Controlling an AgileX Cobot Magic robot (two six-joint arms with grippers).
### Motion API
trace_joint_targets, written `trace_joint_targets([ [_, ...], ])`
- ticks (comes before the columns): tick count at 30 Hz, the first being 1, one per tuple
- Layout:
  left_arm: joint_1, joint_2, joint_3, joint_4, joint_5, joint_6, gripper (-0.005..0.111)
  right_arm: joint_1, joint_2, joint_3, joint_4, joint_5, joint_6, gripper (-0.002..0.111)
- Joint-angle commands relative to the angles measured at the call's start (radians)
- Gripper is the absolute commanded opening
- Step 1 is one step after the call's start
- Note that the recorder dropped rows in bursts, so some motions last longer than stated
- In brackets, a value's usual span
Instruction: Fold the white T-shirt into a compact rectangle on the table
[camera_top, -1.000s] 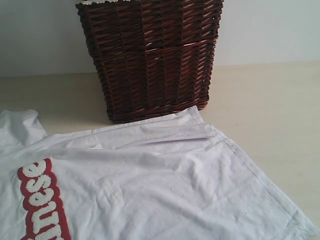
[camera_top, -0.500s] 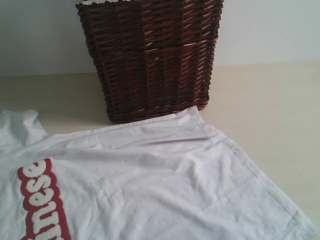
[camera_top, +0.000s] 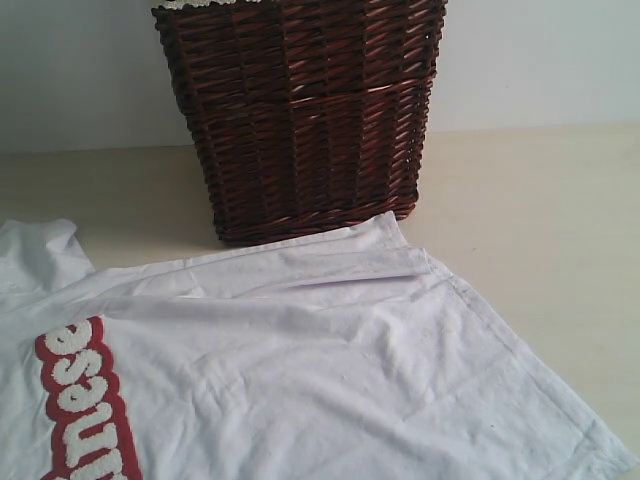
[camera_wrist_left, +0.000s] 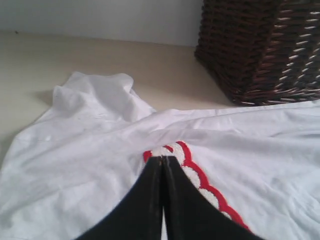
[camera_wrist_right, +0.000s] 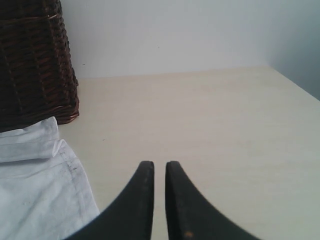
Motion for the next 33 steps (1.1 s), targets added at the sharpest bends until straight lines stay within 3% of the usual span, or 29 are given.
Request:
trace_joint_targets([
  [1, 0.003, 0.0, -0.001, 0.084, -0.055, -0.035, 0.0, -0.006, -0.007, 0.005, 0.001, -0.006, -0.006, 0.011],
  [4, 0.003, 0.0, -0.001, 0.106, -0.124, 0.008, 0.0, -0.006, -0.007, 0.005, 0.001, -0.006, -0.006, 0.011],
  [6, 0.003, 0.0, -0.001, 0.188, -0.035, 0.025, 0.0, -0.006, -0.007, 0.005, 0.001, -0.006, -0.006, 0.011],
  [10, -0.002, 0.001, -0.001, 0.184, 0.02, 0.184, 0.0, -0.006, -0.007, 0.005, 0.002, -0.006, -0.006, 0.011],
  [31, -0.002, 0.001, -0.001, 0.182, 0.02, 0.184, 0.0, -0.006, -0.007, 0.005, 0.006, -0.006, 0.017, 0.011],
  [33, -0.002, 0.001, -0.001, 0.182, 0.02, 0.184, 0.0, -0.006, 0.08, -0.015, 0.075, -0.006, 0.07, 0.011],
])
